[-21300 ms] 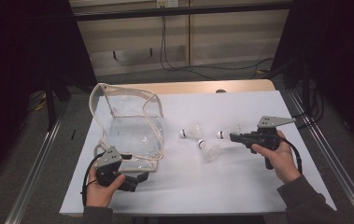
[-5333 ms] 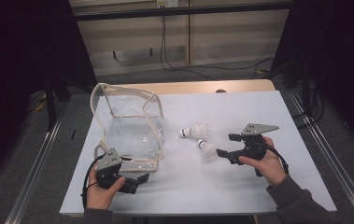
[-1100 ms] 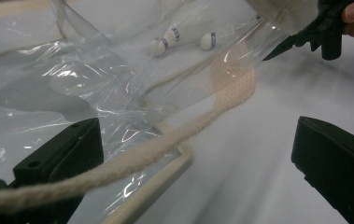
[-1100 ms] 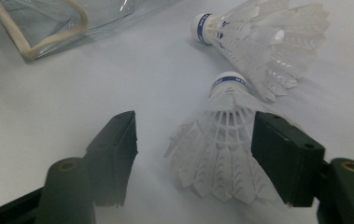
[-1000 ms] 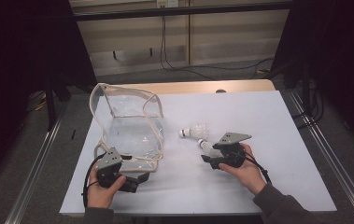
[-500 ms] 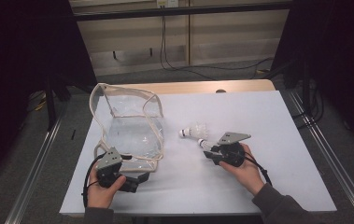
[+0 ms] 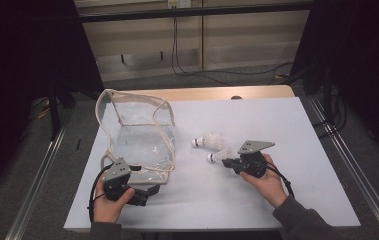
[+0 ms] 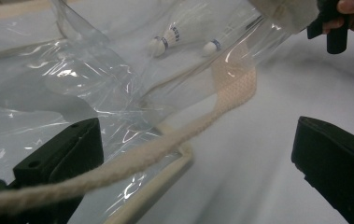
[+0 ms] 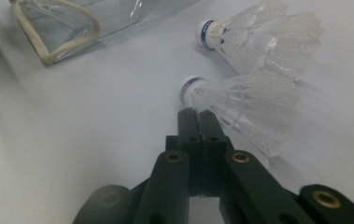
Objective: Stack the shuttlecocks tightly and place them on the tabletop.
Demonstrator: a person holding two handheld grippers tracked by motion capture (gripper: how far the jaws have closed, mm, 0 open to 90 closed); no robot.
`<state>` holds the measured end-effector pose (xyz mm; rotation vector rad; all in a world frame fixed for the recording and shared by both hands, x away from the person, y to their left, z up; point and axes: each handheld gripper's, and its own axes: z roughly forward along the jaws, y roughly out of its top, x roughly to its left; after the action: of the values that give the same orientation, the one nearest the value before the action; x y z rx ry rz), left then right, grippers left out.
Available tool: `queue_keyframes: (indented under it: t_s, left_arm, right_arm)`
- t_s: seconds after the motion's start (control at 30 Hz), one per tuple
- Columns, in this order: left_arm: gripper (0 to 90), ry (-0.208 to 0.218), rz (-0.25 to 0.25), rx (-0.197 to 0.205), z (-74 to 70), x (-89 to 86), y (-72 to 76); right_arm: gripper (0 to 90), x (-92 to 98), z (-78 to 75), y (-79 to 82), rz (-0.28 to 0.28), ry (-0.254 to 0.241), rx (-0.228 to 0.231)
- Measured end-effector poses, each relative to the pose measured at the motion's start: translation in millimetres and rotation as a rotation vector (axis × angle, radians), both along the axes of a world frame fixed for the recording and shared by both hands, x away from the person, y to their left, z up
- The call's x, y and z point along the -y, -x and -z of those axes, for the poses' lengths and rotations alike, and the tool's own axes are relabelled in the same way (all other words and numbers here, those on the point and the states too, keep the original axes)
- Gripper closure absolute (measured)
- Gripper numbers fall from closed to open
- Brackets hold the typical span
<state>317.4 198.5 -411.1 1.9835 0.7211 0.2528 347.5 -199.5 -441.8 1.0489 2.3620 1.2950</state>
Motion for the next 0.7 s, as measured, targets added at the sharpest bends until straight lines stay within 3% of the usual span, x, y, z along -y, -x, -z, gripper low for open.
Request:
queue_keyframes:
  t_s: [0.5,0.7]
  left_arm:
    - [2.2,0.001,-0.003,-0.002,-0.2,0.5,-0.1]
    - [2.2,-0.001,-0.004,-0.002,-0.4,0.5,-0.2]
  right_arm:
    - [90.0,19.0,-9.2,1.5,-0.008,-0.107,-0.003]
    - [90.0,18.2,-6.2,1.5,-0.022,-0.097,-0.027]
